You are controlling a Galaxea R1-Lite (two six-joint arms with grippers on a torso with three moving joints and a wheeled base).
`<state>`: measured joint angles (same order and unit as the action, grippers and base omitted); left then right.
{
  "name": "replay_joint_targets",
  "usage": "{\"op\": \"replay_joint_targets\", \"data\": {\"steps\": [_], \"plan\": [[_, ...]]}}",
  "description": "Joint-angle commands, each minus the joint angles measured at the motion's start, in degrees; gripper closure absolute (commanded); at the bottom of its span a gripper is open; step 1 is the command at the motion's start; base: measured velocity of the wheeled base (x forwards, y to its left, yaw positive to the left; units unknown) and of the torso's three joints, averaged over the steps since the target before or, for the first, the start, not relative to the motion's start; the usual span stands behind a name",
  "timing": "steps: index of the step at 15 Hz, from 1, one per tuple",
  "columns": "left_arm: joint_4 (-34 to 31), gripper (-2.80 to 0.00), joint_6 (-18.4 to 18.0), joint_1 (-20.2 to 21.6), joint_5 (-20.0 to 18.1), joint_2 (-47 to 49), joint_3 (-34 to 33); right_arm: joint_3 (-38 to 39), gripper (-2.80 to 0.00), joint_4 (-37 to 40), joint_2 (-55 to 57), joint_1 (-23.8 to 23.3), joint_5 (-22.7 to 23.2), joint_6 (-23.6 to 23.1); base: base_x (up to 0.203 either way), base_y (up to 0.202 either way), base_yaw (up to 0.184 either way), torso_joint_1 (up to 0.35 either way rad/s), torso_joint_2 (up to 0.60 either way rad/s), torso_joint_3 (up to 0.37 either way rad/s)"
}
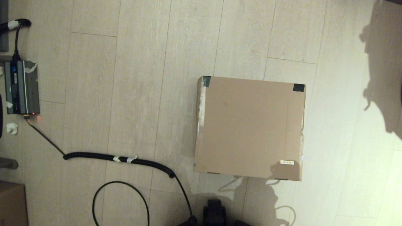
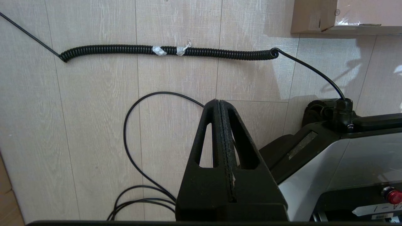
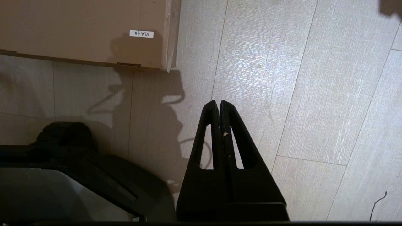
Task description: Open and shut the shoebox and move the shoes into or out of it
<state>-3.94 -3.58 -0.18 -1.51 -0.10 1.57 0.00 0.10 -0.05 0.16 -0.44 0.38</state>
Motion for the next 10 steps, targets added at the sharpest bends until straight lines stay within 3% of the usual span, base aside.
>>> {"op": "replay_joint_targets", "data": {"steps": [1,10], "plan": [[-0.02,0.00,-0.02,0.01,-0.05,0.01,0.01,0.06,0.00,-0.01,0.14,0.02,0.00,-0.08,0.000,0.000,0.000,0.000,0.00,0.000],[-0.02,0.00,-0.02,0.01,-0.07,0.01,0.01,0.00,0.00,-0.01,0.14,0.02,0.26,-0.29,0.000,0.000,0.000,0.000,0.00,0.000]]}}
